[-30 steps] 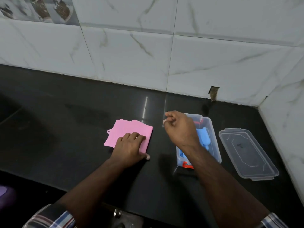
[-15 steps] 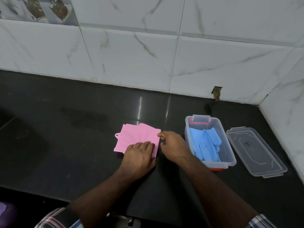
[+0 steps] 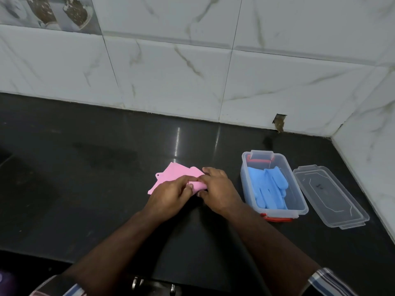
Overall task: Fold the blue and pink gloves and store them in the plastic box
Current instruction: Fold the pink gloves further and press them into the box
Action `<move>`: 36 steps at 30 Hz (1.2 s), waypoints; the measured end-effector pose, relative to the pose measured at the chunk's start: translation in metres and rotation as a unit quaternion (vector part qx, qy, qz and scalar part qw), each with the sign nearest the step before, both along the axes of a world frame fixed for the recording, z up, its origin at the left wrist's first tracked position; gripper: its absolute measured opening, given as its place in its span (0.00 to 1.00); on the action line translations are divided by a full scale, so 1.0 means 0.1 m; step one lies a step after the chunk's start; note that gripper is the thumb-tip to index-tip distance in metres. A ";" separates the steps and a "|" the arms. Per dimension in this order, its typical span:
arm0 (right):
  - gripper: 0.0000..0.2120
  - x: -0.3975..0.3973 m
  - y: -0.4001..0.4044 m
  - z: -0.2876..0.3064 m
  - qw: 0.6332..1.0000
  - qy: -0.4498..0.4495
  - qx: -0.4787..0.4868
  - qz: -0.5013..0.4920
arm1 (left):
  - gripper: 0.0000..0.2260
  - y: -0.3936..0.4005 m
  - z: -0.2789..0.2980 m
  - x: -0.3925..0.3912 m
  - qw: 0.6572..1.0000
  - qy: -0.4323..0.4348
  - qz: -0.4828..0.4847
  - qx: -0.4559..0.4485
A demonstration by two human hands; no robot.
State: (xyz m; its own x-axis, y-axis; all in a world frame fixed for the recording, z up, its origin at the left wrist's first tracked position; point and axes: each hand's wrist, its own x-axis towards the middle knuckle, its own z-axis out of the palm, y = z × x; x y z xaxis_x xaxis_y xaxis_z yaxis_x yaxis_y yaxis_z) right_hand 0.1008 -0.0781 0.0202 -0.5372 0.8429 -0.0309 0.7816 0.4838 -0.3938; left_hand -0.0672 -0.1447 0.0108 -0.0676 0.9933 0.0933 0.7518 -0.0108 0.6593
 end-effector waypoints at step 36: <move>0.30 0.34 0.22 0.53 0.784 0.511 -0.321 -0.148 | 0.17 0.47 0.71 0.15 0.802 -0.553 0.170 -0.150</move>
State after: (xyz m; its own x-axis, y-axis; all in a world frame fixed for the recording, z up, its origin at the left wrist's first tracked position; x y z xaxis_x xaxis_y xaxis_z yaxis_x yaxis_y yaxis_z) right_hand 0.1345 -0.0557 0.0730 -0.3421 0.9222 -0.1804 -0.0596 -0.2129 -0.9753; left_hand -0.0517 -0.0972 0.0821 -0.2166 0.8664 -0.4499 -0.3682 0.3543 0.8596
